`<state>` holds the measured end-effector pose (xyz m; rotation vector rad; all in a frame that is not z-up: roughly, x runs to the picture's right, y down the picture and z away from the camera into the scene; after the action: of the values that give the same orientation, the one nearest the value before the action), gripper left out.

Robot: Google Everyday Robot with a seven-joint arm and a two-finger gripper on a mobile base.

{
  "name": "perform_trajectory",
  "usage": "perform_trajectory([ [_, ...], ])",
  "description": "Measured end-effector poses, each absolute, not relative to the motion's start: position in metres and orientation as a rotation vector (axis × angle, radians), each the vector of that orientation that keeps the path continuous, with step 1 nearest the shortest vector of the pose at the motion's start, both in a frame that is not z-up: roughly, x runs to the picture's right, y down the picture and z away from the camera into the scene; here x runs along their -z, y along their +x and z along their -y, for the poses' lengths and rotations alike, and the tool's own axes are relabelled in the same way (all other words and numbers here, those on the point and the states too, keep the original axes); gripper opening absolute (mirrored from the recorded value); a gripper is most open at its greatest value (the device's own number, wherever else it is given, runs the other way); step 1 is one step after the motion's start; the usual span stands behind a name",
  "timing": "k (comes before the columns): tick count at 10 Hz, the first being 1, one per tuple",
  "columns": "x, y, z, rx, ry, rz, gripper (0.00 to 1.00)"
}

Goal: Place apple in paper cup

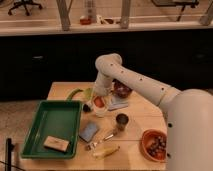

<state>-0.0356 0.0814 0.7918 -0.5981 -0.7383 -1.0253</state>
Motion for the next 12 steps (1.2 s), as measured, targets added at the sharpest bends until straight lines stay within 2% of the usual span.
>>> perform_trajectory([
  [3,-0.7920,-0.0338,-0.0810,1.017,-0.608,0.735,0.73],
  [4,-0.7918,-0.0336,-0.0810,1.017,-0.610,0.734,0.79],
  [12,-0.7873,-0.0371,-0.0819,1.025,-0.618,0.731,0.80],
])
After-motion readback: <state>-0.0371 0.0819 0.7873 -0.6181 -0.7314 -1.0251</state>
